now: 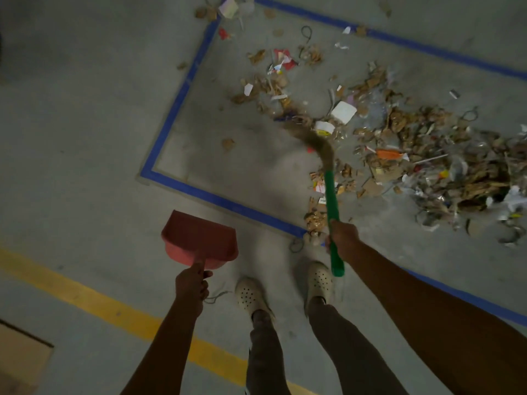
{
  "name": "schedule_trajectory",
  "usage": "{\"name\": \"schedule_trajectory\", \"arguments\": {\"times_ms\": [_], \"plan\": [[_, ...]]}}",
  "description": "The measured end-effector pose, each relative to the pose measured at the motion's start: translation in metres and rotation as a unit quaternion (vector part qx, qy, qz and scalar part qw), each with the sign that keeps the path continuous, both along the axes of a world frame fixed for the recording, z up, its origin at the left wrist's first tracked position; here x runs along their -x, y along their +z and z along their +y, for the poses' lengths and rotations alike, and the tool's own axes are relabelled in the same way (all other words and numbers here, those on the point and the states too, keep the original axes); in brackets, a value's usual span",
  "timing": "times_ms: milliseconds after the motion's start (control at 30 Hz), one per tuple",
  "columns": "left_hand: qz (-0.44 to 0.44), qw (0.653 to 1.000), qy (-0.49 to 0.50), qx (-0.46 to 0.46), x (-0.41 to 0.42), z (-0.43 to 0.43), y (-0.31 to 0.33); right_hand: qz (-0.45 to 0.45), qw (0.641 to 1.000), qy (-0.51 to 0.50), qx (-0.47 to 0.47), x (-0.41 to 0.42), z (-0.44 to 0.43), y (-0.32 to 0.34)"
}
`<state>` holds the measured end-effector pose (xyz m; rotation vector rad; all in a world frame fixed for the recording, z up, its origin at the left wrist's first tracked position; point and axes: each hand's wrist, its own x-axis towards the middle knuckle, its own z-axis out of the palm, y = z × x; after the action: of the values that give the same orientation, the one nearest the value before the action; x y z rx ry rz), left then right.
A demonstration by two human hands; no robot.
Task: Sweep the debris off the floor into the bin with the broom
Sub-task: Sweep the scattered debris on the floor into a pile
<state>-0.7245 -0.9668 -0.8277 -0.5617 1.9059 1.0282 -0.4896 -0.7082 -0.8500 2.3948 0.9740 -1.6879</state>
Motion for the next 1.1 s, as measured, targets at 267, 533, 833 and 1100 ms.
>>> {"name": "schedule_trajectory", "arguments": {"times_ms": [267, 533, 833, 1100], "plan": [[-0.012, 0.998, -0.029, -0.050, -0.004, 0.025, 0.036, 0.003, 0.997, 0.000, -0.082, -0.048, -0.004, 0.094], [-0.009, 0.995, -0.066, -0.075, -0.018, 0.012, 0.072, 0.044, 0.996, 0.016, -0.081, -0.077, -0.089, 0.156], [0.033, 0.996, -0.082, -0.019, -0.107, -0.022, 0.083, 0.053, 0.992, 0.118, -0.001, -0.193, -0.136, 0.156], [0.034, 0.999, 0.005, -0.008, -0.251, -0.038, 0.077, 0.049, 0.969, 0.237, 0.054, -0.313, -0.141, 0.137]]}}
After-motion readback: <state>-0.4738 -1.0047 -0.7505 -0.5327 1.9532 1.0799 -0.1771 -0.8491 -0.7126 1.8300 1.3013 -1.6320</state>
